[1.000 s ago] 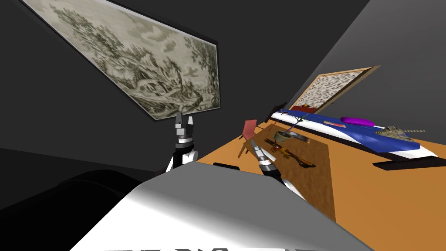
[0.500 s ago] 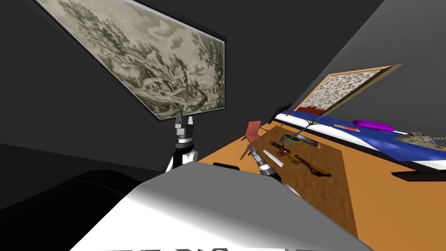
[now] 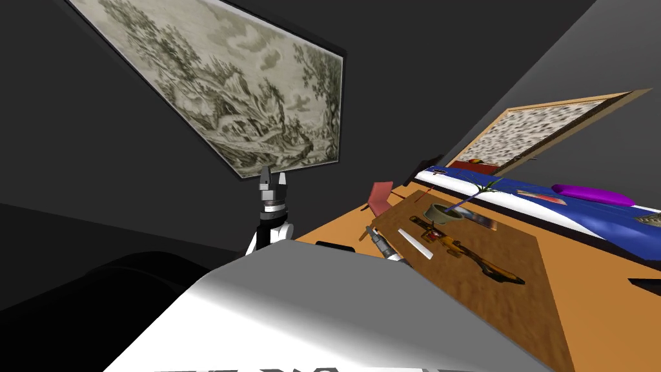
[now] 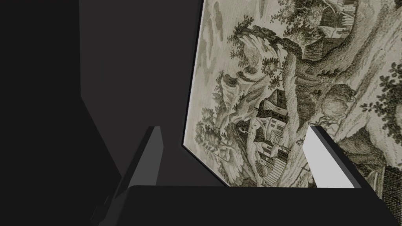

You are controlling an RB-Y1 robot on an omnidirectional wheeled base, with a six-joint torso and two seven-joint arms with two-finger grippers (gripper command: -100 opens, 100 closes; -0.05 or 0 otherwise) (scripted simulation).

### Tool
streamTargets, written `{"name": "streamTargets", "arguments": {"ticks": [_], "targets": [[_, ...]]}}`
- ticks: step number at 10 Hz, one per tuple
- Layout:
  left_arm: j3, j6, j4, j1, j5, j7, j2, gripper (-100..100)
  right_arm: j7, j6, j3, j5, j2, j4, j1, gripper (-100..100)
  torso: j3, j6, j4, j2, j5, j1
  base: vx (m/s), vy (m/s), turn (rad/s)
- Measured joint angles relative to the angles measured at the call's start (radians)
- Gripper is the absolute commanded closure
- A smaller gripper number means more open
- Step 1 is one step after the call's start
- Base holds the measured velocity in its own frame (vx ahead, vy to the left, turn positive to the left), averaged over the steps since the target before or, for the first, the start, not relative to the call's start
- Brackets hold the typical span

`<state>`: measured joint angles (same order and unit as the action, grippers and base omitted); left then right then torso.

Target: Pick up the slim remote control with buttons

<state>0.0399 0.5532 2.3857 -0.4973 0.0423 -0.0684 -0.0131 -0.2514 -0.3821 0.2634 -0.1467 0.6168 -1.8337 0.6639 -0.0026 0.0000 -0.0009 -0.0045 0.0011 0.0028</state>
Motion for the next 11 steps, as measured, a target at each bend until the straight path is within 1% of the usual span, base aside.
{"name": "streamTargets", "arguments": {"ticks": [1, 2, 3, 4, 5, 6, 7, 8, 9, 10, 11], "targets": [[0.000, 0.000, 0.000, 0.000, 0.000, 0.000, 0.000, 0, -0.003, 0.000, 0.004, -0.001, 0.020, 0.023, 0.007, -100, 0.001, 0.000, 0.000, 0.001, 0.000, -0.001, 0.073, 0.027, 0.114], [0.000, 0.000, 0.000, 0.000, 0.000, 0.000, 0.000, 0, -0.009, 0.014, 0.020, -0.008, 0.046, 0.037, 0.015, -100, 0.001, 0.000, 0.000, 0.001, 0.000, -0.001, 0.071, 0.018, 0.069], [0.000, 0.000, 0.000, 0.000, 0.000, 0.000, 0.000, 0, -0.017, 0.007, 0.026, -0.013, 0.056, 0.069, 0.024, -100, 0.001, 0.000, 0.000, 0.001, 0.000, -0.002, 0.094, 0.025, 0.119], [0.000, 0.000, 0.000, 0.000, 0.000, 0.000, 0.000, 0, -0.025, 0.003, 0.038, -0.018, 0.085, 0.098, 0.036, -100, 0.000, 0.000, 0.000, 0.000, 0.000, -0.002, 0.078, 0.013, 0.060], [0.000, 0.000, 0.000, 0.000, 0.000, 0.000, 0.000, 0, -0.030, -0.005, 0.044, -0.021, 0.098, 0.140, 0.037, -100, 0.000, 0.000, 0.000, 0.001, -0.001, -0.002, 0.093, 0.005, 0.145], [0.000, 0.000, 0.000, 0.000, 0.000, 0.000, 0.000, 0, -0.041, 0.024, 0.067, -0.034, 0.114, 0.149, 0.046, -100, 0.000, 0.000, 0.000, 0.000, -0.001, -0.003, 0.084, -0.002, 0.065], [0.000, 0.000, 0.000, 0.000, 0.000, 0.000, 0.000, 0, -0.045, 0.029, 0.075, -0.036, 0.129, 0.183, 0.043, -100, 0.000, 0.000, 0.000, 0.001, -0.001, -0.003, 0.099, 0.001, 0.107], [0.000, 0.000, 0.000, 0.000, 0.000, 0.000, 0.000, 0, -0.051, 0.025, 0.100, -0.046, 0.143, 0.249, 0.024, -100, 0.000, 0.000, 0.000, 0.000, -0.001, -0.003, 0.084, -0.006, 0.079], [0.000, 0.000, 0.000, 0.000, 0.000, 0.000, 0.000, 0, -0.053, 0.021, 0.101, -0.046, 0.168, 0.263, 0.039, -100, 0.000, 0.000, 0.000, 0.001, -0.001, -0.003, 0.031, -0.011, -0.006], [0.000, 0.000, 0.000, 0.000, 0.000, 0.000, 0.000, 0, -0.055, 0.022, 0.098, -0.046, 0.176, 0.255, 0.056, -100, 0.002, 0.001, 0.001, 0.003, -0.001, -0.003, 0.057, -0.013, 0.123], [0.000, 0.000, 0.000, 0.000, 0.000, 0.000, 0.000, 0, -0.068, 0.033, 0.113, -0.057, 0.187, 0.276, 0.069, -100, 0.002, 0.000, 0.001, 0.003, -0.001, -0.004, 0.141, -0.014, 0.175]]}}
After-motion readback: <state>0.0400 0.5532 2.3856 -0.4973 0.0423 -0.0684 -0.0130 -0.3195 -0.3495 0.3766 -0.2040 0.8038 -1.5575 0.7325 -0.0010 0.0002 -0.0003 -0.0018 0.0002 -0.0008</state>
